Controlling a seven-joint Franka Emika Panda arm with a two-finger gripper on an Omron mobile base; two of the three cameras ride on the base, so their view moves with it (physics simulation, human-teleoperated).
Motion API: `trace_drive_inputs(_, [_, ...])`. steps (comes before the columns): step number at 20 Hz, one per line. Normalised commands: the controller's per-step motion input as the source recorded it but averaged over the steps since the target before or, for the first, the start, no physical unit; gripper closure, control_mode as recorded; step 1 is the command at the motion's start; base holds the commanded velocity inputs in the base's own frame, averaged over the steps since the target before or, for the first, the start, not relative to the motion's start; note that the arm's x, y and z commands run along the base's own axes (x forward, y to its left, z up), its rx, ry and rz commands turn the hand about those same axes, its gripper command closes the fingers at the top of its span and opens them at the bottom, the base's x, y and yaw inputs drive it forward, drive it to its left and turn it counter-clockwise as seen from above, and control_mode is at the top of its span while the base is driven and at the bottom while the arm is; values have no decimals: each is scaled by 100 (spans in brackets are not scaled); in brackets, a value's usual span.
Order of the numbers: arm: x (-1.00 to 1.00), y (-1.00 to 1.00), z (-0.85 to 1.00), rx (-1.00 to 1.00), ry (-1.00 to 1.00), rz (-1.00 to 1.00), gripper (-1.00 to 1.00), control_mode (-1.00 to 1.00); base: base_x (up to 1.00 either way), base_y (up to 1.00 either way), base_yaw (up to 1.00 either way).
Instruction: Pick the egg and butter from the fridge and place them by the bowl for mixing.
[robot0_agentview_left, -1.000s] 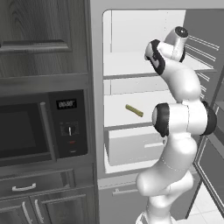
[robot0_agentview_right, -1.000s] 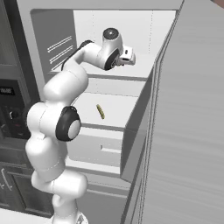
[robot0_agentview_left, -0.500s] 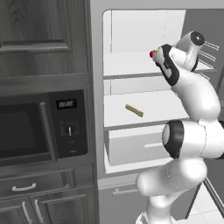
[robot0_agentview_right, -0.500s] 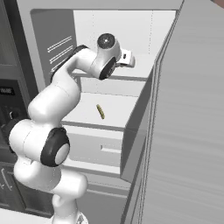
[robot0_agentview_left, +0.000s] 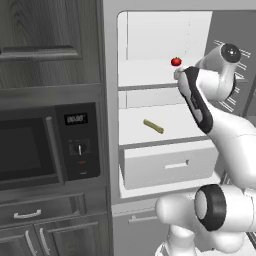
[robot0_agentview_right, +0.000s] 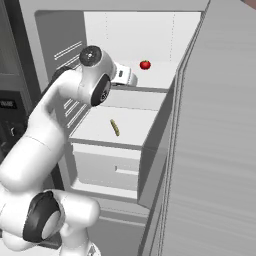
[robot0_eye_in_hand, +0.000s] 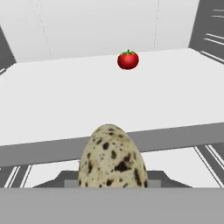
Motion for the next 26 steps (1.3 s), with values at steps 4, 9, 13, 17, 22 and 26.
trace_drive_inputs(4, [-93, 59, 0, 0, 2, 0, 100, -100, 0, 0, 0])
trace_drive_inputs(9, [-81, 36, 7, 0, 9, 0, 100, -100, 0, 0, 0])
trace_drive_inputs(13, [-77, 31, 8, 0, 15, 0, 100, -100, 0, 0, 0])
trace_drive_inputs(17, [-82, 19, 5, 0, 16, 0, 100, -100, 0, 0, 0])
trace_drive_inputs(22, [-76, 7, 1, 0, 12, 0, 100, -100, 0, 0, 0])
trace_drive_inputs(26, [-29, 2, 0, 0, 1, 0, 100, -100, 0, 0, 0])
